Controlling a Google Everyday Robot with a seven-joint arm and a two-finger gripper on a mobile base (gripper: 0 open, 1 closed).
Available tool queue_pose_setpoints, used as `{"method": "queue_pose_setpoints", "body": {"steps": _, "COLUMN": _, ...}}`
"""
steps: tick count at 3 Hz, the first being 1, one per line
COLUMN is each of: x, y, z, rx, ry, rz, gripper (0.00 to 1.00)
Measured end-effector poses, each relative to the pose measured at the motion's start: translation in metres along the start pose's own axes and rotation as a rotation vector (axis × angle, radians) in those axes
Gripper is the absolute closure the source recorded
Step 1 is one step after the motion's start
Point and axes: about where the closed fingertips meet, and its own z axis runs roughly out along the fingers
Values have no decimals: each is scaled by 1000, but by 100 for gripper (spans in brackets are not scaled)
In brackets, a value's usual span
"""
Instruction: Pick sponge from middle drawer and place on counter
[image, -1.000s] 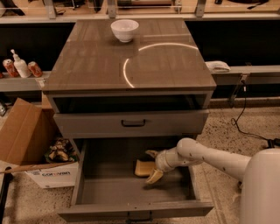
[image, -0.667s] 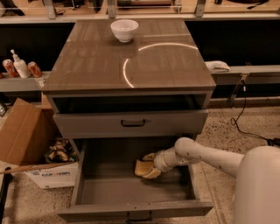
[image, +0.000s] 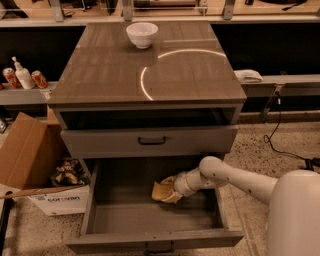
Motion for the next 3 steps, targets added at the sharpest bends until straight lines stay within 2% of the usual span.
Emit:
{"method": "queue_pose_setpoints", "body": {"steps": 1, "x": -22, "y": 12, "z": -25, "rx": -14, "ry": -109, "rz": -66, "gripper": 100}}
{"method": "queue_pose_setpoints", "body": {"steps": 2, "x": -36, "y": 35, "z": -64, "rx": -8, "ry": -181, "rz": -129, "gripper": 100}}
{"method": "queue_pose_setpoints", "body": {"steps": 3, "x": -46, "y": 56, "z": -99, "rx": 1, "ry": -207, "rz": -182, "gripper": 100}}
